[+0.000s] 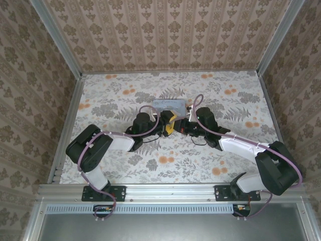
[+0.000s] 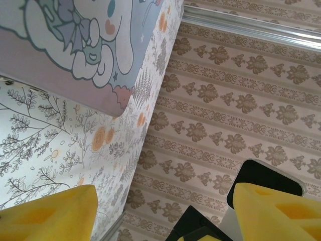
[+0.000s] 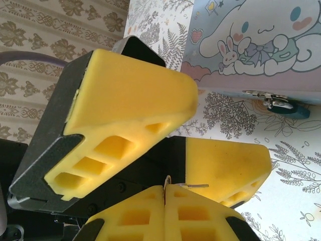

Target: Unlock the padlock with the key

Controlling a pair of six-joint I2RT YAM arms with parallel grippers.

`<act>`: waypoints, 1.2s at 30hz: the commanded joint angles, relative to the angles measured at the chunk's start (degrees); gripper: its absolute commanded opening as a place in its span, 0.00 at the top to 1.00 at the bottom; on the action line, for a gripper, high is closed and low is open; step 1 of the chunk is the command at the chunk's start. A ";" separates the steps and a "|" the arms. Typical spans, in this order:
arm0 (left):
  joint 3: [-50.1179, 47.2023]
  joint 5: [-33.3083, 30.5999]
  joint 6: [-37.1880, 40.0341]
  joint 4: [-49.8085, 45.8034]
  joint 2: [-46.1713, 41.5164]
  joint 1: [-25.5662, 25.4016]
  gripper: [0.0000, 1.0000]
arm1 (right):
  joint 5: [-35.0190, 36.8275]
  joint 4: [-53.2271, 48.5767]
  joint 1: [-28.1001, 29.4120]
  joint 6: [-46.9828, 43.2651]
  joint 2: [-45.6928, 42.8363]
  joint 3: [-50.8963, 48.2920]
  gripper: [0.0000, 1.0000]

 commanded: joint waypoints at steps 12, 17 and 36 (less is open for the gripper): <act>-1.27 -1.08 0.59 3.47 -0.59 1.65 0.33 | -0.89 0.44 -0.31 0.17 -0.36 -2.36 1.00; -1.21 -0.99 0.84 3.45 -0.78 1.66 0.34 | -0.65 0.29 -0.30 -0.02 -0.20 -2.71 1.00; -2.26 -0.81 1.22 4.07 -0.57 1.15 0.53 | 0.35 0.99 -0.35 0.44 0.16 -1.94 1.00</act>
